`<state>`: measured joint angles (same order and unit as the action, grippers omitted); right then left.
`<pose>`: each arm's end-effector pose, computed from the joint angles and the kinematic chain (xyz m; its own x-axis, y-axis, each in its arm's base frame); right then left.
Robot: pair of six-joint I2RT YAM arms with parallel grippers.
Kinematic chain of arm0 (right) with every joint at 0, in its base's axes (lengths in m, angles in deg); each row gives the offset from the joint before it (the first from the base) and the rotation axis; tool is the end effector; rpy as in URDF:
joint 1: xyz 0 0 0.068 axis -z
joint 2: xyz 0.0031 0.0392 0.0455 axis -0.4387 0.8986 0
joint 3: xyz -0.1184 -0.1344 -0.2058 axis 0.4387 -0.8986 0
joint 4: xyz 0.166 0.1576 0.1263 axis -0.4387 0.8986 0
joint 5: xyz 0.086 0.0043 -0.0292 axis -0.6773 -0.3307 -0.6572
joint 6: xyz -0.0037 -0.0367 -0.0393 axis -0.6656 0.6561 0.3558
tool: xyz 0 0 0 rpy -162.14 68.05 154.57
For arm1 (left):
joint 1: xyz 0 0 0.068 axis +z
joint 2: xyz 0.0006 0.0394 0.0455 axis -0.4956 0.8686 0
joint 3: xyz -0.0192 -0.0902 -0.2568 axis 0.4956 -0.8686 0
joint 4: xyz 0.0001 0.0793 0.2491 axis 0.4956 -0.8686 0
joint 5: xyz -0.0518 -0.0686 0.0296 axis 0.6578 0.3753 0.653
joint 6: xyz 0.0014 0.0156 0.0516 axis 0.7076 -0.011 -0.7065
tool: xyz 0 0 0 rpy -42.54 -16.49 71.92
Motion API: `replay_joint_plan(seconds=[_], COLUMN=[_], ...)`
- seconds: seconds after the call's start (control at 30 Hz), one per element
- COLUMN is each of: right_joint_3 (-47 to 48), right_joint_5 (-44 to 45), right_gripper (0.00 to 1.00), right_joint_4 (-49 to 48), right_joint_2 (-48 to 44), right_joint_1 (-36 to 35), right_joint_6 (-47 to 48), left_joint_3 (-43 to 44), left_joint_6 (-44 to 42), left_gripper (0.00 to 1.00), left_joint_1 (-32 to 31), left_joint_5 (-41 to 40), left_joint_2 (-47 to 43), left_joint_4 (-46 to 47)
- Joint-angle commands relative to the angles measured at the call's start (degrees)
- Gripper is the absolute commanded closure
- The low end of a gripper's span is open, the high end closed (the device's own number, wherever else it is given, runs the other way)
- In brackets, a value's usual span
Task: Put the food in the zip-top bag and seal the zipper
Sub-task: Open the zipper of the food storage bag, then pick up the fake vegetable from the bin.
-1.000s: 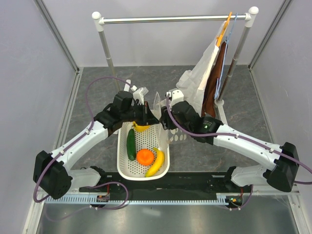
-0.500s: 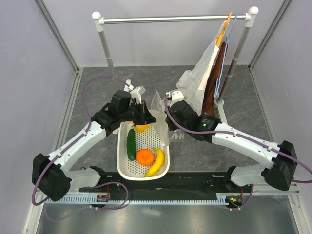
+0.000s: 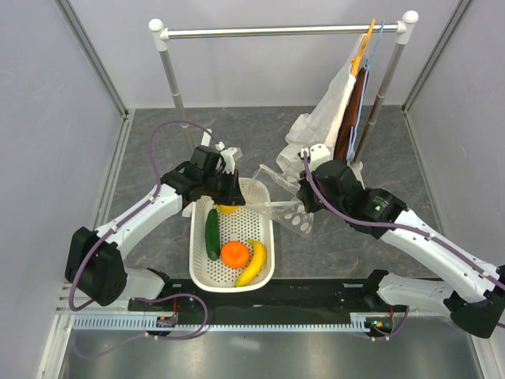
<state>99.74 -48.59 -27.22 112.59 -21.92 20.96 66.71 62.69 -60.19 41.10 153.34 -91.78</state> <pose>0.1561 0.1608 0.3582 -0.5400 -0.1663 -0.8251 -0.4564 0.8815 0.1210 0.2378 -0.1541 0.2664 -0.8220 0.1286 -0.5547 0.4309 0.7774 -0.4582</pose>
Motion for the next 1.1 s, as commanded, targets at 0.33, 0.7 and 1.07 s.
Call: replay_joint_plan(seconds=[0.33, 0.7, 1.07], right_joint_3=[-4.1, -6.8, -7.2], right_joint_5=[-0.7, -2.3, -3.5], right_gripper=[1.0, 1.0, 1.0], right_joint_4=[-3.6, -4.7, -5.5], right_joint_2=[0.3, -1.4, -1.5], right_joint_1=[0.8, 3.0, 3.6], right_joint_6=[-1.3, -2.4, -2.9], left_joint_3=[1.6, -6.5, -3.6], left_joint_6=[-9.9, -30.6, -53.9], left_gripper=[0.24, 0.04, 0.05], left_joint_1=[0.0, 0.4, 0.8], left_joint_5=[8.1, 1.5, -2.8], left_joint_2=[-9.4, -25.0, -14.7], left_joint_4=[-6.7, -14.4, -10.8])
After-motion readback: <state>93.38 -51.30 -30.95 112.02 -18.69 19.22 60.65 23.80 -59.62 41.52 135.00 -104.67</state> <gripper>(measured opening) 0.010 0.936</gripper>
